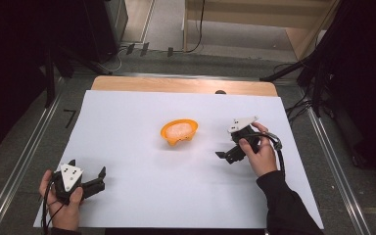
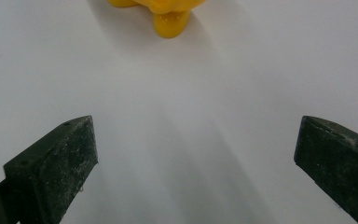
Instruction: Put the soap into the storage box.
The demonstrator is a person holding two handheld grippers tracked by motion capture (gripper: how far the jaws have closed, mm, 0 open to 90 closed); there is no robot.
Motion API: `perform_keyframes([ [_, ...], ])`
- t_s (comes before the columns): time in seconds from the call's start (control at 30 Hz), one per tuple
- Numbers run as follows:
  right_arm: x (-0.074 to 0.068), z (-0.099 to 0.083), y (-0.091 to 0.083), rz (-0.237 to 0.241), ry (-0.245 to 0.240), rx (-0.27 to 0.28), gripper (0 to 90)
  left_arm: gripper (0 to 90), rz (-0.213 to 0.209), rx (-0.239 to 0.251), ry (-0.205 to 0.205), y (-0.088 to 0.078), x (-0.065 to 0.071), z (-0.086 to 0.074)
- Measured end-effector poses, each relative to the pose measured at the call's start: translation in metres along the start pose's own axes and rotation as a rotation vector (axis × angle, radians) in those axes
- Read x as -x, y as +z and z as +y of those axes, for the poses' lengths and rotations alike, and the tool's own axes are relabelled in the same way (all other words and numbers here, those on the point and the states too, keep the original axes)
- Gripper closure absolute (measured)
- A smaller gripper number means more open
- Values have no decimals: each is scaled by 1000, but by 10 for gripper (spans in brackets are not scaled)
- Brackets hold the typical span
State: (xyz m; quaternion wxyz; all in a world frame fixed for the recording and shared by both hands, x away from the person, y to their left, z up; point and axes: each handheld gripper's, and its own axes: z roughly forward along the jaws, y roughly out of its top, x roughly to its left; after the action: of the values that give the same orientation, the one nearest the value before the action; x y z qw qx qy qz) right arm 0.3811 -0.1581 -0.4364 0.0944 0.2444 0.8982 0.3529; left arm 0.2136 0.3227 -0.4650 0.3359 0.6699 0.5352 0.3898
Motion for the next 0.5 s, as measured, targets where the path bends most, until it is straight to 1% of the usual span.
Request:
perform_keyframes([
  [0.03,1,-3,-2,14,8,13,0,48,0,-1,0,0,0,0],
  [0.1,1,-8,-6,3,24,27,0,48,1,0,2,0,0,0],
  [0.2,2,-16,-11,-1,33,33,0,48,1,-2,4,0,0,0],
  [0.23,2,-18,-12,-9,36,37,0,48,2,-2,4,0,0,0],
  [0.3,1,-24,-14,-19,49,28,0,48,2,-2,5,0,0,0],
  [0.33,2,-27,-16,-22,46,36,0,48,2,-2,4,0,0,0],
  [0.37,1,-30,-18,-17,59,36,0,48,2,-2,5,0,0,0],
  [0.47,0,-41,-23,-34,69,53,0,49,3,-1,5,0,0,0],
  [0.5,0,-44,-24,-37,76,50,0,48,3,0,5,0,0,0],
])
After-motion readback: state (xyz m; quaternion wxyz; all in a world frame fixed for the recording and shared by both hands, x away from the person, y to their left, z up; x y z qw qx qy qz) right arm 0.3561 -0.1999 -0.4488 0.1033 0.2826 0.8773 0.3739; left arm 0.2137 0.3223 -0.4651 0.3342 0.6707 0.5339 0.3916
